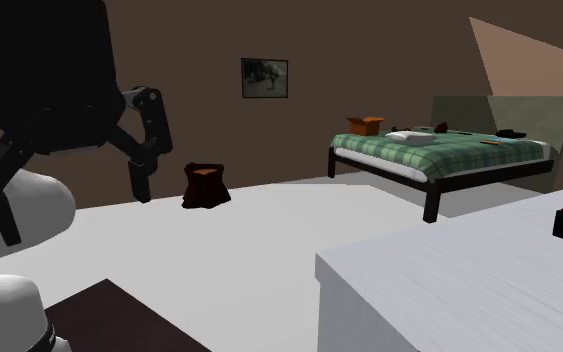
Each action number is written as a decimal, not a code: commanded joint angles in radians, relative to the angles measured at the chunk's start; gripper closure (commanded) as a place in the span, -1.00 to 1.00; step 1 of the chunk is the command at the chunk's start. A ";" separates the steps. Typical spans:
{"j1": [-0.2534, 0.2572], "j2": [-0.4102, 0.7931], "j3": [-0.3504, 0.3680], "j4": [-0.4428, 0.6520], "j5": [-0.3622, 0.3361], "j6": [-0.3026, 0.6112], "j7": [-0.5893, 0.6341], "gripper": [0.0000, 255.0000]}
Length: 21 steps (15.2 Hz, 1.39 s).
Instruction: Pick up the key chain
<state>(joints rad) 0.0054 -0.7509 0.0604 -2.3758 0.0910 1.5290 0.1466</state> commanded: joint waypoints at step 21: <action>0.104 0.709 0.046 0.460 -0.068 0.348 -0.337 -1.00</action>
<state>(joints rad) 0.1021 -0.0694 0.0988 -1.9422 0.0267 1.8695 -0.1799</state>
